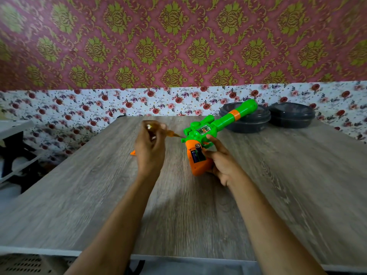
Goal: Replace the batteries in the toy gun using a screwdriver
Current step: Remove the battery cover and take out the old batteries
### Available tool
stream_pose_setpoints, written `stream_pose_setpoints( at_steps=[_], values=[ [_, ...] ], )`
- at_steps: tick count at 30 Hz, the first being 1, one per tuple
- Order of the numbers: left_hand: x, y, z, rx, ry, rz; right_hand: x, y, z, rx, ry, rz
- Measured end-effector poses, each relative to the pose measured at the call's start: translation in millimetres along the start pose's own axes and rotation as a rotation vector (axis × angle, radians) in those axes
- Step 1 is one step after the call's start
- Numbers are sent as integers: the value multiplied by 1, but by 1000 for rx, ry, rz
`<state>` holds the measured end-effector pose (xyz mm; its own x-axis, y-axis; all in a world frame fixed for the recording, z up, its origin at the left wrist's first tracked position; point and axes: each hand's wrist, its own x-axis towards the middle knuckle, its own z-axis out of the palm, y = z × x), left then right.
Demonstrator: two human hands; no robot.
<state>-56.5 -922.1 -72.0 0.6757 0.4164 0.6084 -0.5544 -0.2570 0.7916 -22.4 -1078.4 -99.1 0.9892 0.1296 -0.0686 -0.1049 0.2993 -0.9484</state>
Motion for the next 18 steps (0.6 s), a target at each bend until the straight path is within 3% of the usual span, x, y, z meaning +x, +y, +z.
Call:
stream_pose_setpoints(
  at_steps=[2,4,9,12,15,18],
  values=[
    [2,-2,-2,-91,89,-82,-2,-2,0,6,5,-11],
    [3,-5,-3,-111,68,-163,-3,-5,0,16,-3,-20],
    [-3,-8,6,142,-320,-400,-9,-10,1,-5,-41,-44],
    [-7,-9,11,162,-478,-425,-11,-9,2,-30,-76,-70],
    [-9,-9,12,99,-492,-444,-14,-6,5,-32,-90,-70],
    [-10,-13,15,160,-388,-335,-14,-6,13,269,-108,-22]
  ],
)
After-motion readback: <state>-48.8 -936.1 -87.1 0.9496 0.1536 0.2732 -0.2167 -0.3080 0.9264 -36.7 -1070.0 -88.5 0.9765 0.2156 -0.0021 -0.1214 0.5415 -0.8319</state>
